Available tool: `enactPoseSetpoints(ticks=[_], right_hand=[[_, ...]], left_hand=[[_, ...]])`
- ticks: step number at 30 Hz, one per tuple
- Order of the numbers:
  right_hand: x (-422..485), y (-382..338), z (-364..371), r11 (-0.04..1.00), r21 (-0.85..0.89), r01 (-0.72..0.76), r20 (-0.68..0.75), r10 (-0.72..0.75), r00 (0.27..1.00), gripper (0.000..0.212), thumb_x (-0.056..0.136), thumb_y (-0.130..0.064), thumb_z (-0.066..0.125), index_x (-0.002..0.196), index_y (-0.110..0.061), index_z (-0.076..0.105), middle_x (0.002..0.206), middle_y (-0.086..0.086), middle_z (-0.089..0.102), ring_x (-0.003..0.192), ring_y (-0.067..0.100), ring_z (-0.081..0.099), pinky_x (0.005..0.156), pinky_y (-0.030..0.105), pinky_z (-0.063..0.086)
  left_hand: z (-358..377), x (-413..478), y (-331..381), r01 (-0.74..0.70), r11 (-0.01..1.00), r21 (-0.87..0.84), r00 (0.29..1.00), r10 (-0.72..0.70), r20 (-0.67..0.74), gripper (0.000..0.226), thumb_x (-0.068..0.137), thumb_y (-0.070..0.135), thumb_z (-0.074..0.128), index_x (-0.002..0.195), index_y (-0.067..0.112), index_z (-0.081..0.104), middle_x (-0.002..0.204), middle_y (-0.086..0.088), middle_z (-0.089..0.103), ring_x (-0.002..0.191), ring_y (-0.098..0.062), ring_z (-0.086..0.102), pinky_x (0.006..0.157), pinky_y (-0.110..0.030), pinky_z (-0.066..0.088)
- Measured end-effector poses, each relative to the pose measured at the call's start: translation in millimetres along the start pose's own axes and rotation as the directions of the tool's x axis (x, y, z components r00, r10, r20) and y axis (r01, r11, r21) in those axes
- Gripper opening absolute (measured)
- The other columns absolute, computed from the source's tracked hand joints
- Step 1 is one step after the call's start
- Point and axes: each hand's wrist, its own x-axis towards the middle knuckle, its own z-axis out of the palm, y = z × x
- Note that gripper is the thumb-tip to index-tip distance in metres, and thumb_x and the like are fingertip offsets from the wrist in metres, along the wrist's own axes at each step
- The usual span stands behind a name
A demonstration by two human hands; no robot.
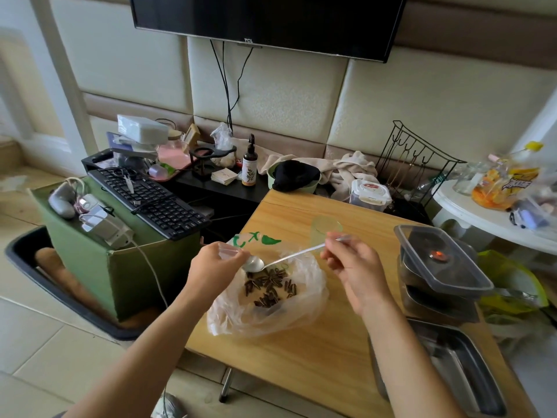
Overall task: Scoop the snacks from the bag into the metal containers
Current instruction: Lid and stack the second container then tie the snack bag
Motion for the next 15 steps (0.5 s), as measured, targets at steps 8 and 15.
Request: enactPoseSetpoints(ticks=[8, 15], right_hand=[[-8, 3, 30, 0.851, -0.392, 0.350, 0.111, -0.334, 0.936, 0.014, 0.104, -0.022, 0.062, 0.099, -0.009, 0.067, 0.079, 0.007, 0.075, 0.067, 0.021, 0.076, 0.064, 0.035, 0.063], [-7, -3, 15, 0.884, -0.412, 0.219, -0.107, -0.286, 0.952, 0.029, 0.107, -0.031, 0.057, 0.091, -0.009, 0.066, 0.072, 0.004, 0.076, 0.062, 0.022, 0.075, 0.066, 0.040, 0.063]], left_hand=[[13, -8, 3, 0.012, 1.000, -0.010, 0.999, -0.013, -0.033, 0.028, 0.097, 0.038, 0.068, 0.077, 0.019, 0.071, 0.084, -0.023, 0.073, 0.069, -0.025, 0.066, 0.069, -0.048, 0.065], [30, -22, 1, 0.021, 0.985, 0.171, 0.997, -0.034, 0.071, 0.071, 0.097, 0.068, 0.044, 0.078, 0.002, 0.064, 0.062, -0.003, 0.050, 0.058, -0.020, 0.052, 0.066, -0.041, 0.062]])
